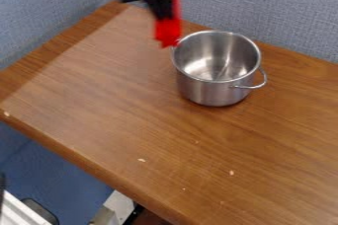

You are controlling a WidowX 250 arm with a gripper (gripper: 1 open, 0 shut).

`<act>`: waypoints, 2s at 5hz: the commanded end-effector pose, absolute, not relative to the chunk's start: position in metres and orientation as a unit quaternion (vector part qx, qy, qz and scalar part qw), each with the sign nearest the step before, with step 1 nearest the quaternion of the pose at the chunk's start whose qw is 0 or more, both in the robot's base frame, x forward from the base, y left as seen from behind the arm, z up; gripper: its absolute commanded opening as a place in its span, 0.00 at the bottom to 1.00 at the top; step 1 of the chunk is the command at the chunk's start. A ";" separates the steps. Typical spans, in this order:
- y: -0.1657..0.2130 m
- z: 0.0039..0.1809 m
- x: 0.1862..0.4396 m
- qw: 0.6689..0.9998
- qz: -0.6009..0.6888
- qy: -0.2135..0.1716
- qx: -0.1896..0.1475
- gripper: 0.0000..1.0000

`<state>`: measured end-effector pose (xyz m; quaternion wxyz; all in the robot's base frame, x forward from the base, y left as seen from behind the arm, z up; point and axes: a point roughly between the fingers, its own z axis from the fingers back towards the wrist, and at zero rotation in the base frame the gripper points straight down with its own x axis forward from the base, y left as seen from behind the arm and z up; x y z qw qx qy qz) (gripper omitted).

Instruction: Put the red object in the metal pot

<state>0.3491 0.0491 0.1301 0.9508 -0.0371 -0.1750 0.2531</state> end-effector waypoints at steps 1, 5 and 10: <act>0.016 0.135 0.369 0.955 0.212 -0.206 -0.029 0.00; 0.069 0.160 0.357 0.944 0.237 -0.225 -0.052 0.00; 0.024 0.121 0.358 0.963 0.168 -0.209 -0.026 0.00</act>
